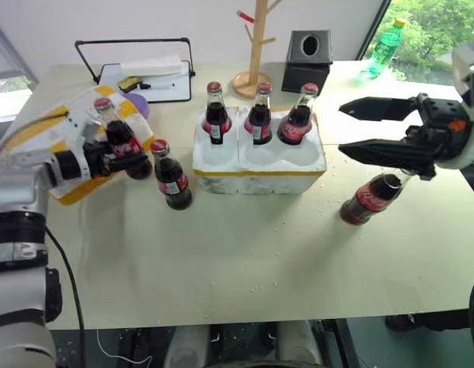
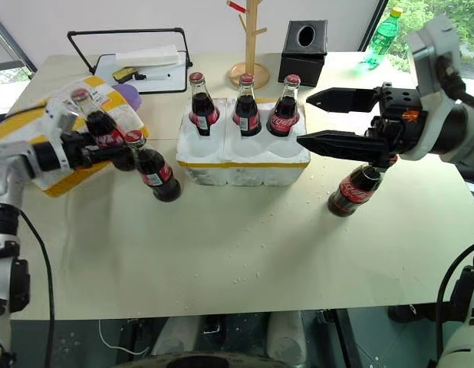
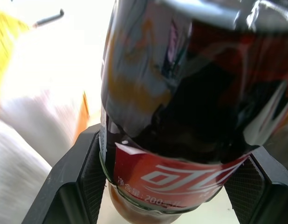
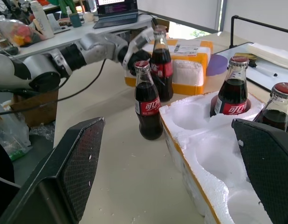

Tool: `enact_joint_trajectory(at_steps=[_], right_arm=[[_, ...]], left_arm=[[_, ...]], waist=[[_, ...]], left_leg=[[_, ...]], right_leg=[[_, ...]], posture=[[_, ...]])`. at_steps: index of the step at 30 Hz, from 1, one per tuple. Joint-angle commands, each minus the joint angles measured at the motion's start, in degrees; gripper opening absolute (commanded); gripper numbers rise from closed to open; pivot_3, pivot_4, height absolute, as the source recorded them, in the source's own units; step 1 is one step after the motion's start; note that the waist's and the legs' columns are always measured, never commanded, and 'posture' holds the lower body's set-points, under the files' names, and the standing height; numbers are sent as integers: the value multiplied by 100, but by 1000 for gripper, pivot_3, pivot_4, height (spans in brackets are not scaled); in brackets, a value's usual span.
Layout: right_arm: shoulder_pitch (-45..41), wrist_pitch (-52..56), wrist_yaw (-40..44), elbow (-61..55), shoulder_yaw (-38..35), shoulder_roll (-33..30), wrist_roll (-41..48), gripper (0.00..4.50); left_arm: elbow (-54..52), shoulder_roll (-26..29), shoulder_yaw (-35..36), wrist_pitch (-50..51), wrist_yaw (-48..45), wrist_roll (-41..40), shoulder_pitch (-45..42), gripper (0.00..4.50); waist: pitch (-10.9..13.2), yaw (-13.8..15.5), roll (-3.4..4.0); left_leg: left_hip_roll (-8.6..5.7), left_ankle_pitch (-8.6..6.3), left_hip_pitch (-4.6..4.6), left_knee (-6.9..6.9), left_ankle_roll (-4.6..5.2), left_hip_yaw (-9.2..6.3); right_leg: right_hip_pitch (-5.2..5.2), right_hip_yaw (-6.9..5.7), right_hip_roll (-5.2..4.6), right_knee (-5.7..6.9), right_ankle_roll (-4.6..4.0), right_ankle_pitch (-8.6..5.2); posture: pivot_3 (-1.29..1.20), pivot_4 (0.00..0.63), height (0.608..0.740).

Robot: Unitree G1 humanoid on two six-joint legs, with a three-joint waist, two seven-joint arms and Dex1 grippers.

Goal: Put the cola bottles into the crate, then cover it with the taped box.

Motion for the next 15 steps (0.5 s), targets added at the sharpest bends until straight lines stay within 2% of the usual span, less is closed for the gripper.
enact_joint_trajectory(at_steps=[1, 7, 10, 15], right_arm=[[105, -184, -40, -175, -198, 7, 53, 4500], [350, -285, -125, -279, -249, 38, 76, 4500], [424, -305, -192, -292, -283, 49, 96, 4500], [511, -323, -285, -341, -326, 72, 139, 4500]], left_arm=[[-383, 493, -67, 449, -877, -293, -911, 2818], [-678, 633, -280, 1562, -1643, -669, -2037, 2818], [-1081, 454, -342, 2247, -1618, -960, -2663, 2818], [-1827, 56, -386, 3117, -1141, -1325, -3127, 2818]], waist=[[1, 10, -10], [3, 2, -12], [9, -3, -21], [9, 1, -21]], left_leg=[[0, 0, -4, 0, 0, -2], [-2, -1, -10, 4, 4, -1], [1, 1, -11, 6, 3, -6], [1, 2, -11, 7, 4, -7]], right_leg=[[0, -2, 3, 0, 1, 1], [-1, 0, 5, -1, 4, 1], [-1, -1, 10, 1, 6, -1], [-1, 3, 10, 3, 9, -2]], posture=[[0, 150, 740], [0, 150, 740], [0, 150, 740], [0, 150, 740]])
